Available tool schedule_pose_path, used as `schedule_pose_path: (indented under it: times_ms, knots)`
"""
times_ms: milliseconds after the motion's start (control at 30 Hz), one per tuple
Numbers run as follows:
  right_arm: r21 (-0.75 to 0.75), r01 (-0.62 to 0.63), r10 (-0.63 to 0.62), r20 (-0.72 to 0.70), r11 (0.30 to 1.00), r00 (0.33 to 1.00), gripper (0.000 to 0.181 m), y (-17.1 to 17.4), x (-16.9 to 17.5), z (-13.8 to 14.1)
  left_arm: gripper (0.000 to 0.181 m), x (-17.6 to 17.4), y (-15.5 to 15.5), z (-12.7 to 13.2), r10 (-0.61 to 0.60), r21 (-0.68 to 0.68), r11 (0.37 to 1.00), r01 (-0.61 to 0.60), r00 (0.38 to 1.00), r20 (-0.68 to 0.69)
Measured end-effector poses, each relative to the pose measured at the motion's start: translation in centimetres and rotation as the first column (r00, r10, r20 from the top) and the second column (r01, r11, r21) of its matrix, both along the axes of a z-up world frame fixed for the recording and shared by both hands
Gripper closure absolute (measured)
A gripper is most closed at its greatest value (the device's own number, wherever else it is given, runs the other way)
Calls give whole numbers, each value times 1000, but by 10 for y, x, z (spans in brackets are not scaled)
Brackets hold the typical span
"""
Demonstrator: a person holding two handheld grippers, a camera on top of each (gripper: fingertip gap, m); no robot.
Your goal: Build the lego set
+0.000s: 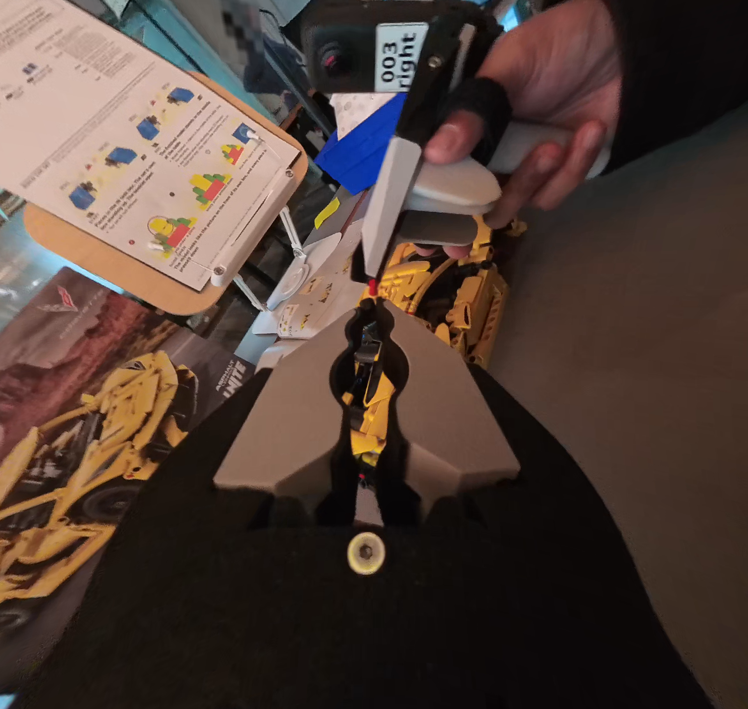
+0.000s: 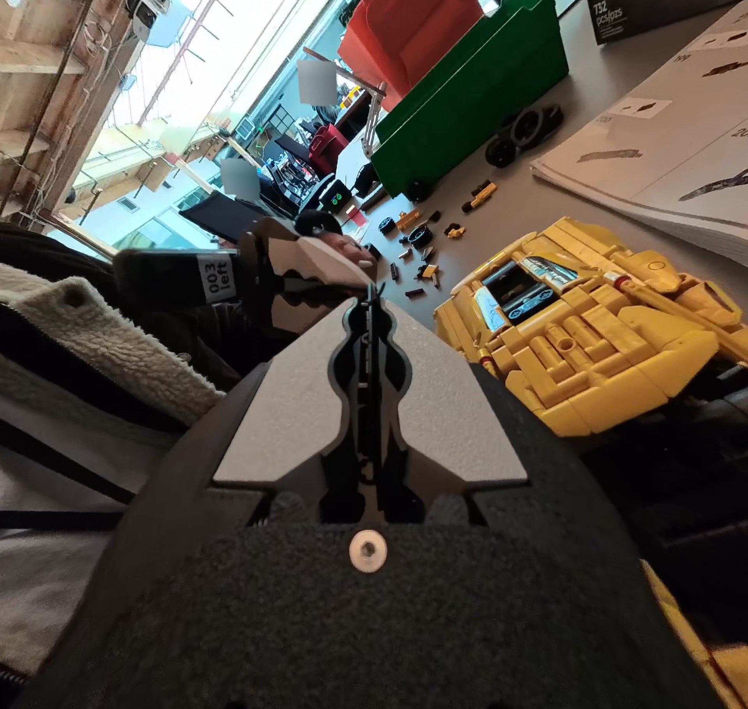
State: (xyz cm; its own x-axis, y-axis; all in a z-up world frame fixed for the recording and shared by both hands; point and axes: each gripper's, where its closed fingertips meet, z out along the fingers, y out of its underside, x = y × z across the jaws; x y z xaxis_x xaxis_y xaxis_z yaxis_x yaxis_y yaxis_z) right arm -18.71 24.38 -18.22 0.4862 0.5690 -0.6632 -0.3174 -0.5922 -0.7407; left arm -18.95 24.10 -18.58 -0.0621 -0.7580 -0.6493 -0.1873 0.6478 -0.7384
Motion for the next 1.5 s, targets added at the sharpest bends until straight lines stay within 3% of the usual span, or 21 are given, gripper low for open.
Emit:
schedule_pose_path:
  times_ms: [300,667,900,1200,1500]
  knots:
    - [-52,-29,29,-6,998,1000,174,-1,-2,-8,177,0,-6,-9,-9,213,977,14,1000,-27]
    - [-177,-79,54,-142,981,988,175,-3,2,-15,177,6,-4,-16,-12,617,785,56,997,-75]
    - [-149,-42,18,-160,988,987,174,0,6,-8,178,12,-2,-8,-4,514,857,38,998,-67]
    - [-83,43,-41,32,996,999,174,3,5,-13,178,13,2,-13,29,458,888,29,992,-119]
    - [-8,121,-116,235,993,965,174,8,8,-21,178,17,6,-20,64,384,923,0,986,-153]
